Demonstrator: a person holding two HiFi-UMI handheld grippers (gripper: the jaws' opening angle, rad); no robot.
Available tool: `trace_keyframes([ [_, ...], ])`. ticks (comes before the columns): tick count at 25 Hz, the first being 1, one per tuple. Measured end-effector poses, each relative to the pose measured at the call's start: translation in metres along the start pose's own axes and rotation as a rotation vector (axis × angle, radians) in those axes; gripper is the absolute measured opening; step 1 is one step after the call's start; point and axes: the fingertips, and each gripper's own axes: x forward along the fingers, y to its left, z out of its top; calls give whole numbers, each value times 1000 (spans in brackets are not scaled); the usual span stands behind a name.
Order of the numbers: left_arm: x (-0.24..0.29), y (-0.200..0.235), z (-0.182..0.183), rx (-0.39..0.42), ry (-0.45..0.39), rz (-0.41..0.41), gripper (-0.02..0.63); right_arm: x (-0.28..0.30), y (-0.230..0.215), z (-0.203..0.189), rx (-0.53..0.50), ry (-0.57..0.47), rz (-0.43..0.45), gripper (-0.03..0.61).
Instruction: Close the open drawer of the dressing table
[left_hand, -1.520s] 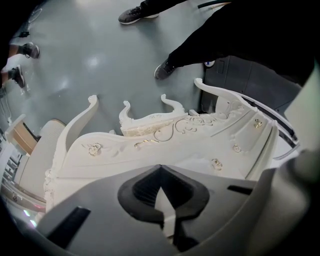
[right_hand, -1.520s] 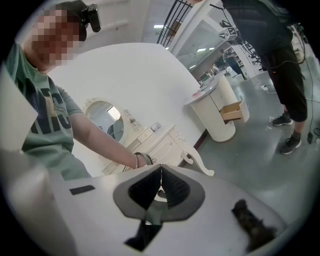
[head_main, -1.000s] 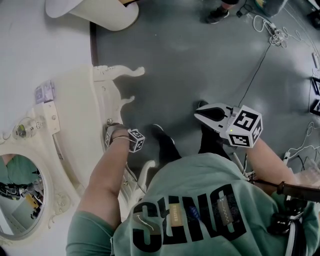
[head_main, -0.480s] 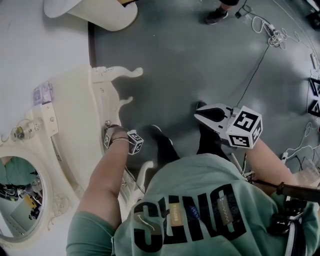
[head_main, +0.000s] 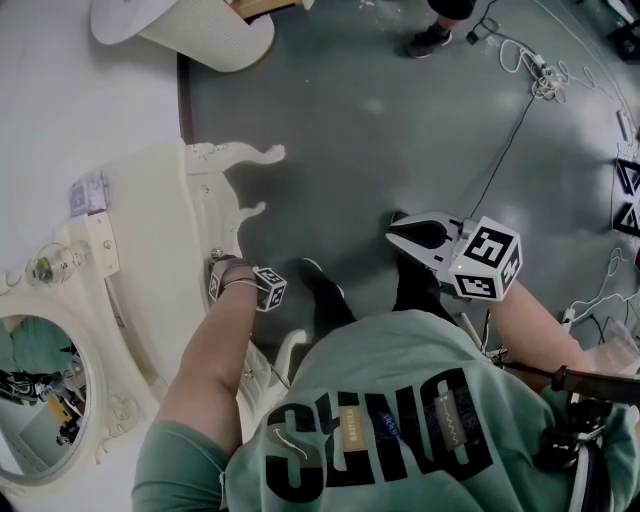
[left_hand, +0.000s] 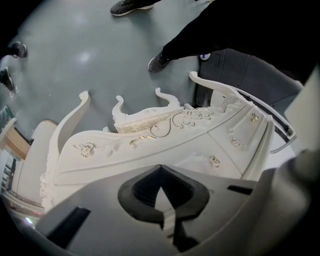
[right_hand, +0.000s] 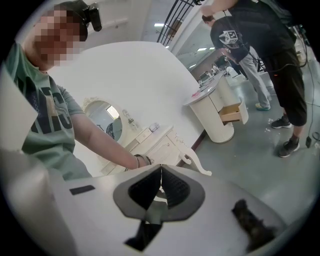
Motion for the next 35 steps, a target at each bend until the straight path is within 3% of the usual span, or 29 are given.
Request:
trace_keyframes([
  [4, -3, 2, 1, -68, -61, -1, 8, -5, 2, 5, -6, -9, -8, 12],
  [12, -50, 16, 7, -257, -275, 8, 8, -24, 13, 25, -39, -39, -16, 12],
  [16, -79, 31, -5, -366, -354, 4, 8, -37, 13, 42, -75, -51, -21, 12],
  [21, -110, 18, -21, -459, -441, 1, 8, -53, 31, 54, -102, -51, -11, 12],
  [28, -158, 20, -52, -737, -583, -24, 8, -83, 34, 83, -198, -26, 34, 12],
  [35, -208, -18, -55, -1045, -785, -72, 8, -95, 50, 84, -260, 46, 144, 12],
])
